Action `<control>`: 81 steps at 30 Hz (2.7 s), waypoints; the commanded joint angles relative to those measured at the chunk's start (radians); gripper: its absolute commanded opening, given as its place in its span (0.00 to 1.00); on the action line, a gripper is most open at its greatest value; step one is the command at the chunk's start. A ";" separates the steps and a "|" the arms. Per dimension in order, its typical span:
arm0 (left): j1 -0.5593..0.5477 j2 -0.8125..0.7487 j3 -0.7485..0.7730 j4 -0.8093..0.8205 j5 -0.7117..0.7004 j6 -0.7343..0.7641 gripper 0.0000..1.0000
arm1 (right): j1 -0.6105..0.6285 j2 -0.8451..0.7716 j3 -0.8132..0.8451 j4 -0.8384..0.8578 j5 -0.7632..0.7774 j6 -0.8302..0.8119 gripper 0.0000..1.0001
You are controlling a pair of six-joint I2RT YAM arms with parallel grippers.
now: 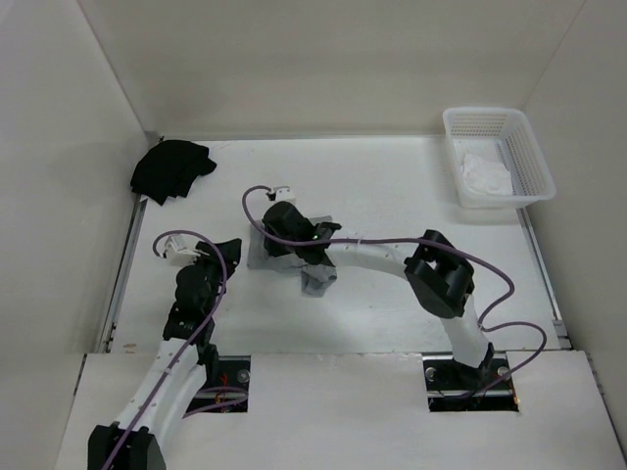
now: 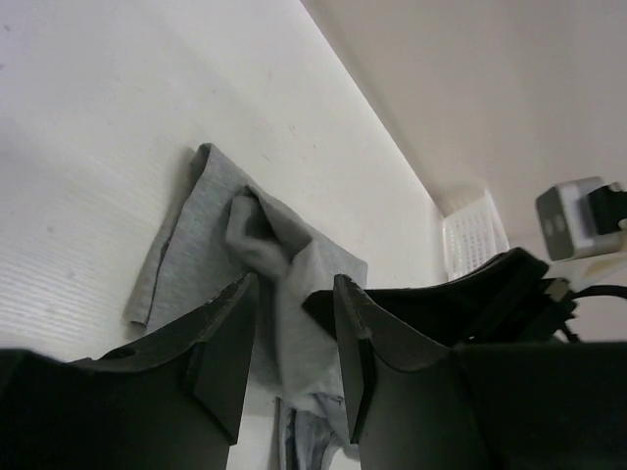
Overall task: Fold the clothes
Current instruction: Fold the tank top
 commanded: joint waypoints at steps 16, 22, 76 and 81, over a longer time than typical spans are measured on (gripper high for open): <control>-0.169 0.433 0.198 0.216 0.062 0.029 0.37 | -0.093 -0.420 -0.576 0.220 -0.019 0.086 0.03; -0.254 0.780 0.313 0.365 0.016 0.029 0.37 | -0.123 -0.422 -0.687 0.352 -0.051 0.114 0.06; 0.151 0.308 0.304 -0.422 -0.124 0.268 0.62 | -0.343 -0.702 -1.003 0.576 -0.005 0.062 0.61; 0.152 0.323 0.298 -0.379 -0.111 0.274 0.62 | -0.355 -0.705 -1.009 0.587 -0.002 0.062 0.61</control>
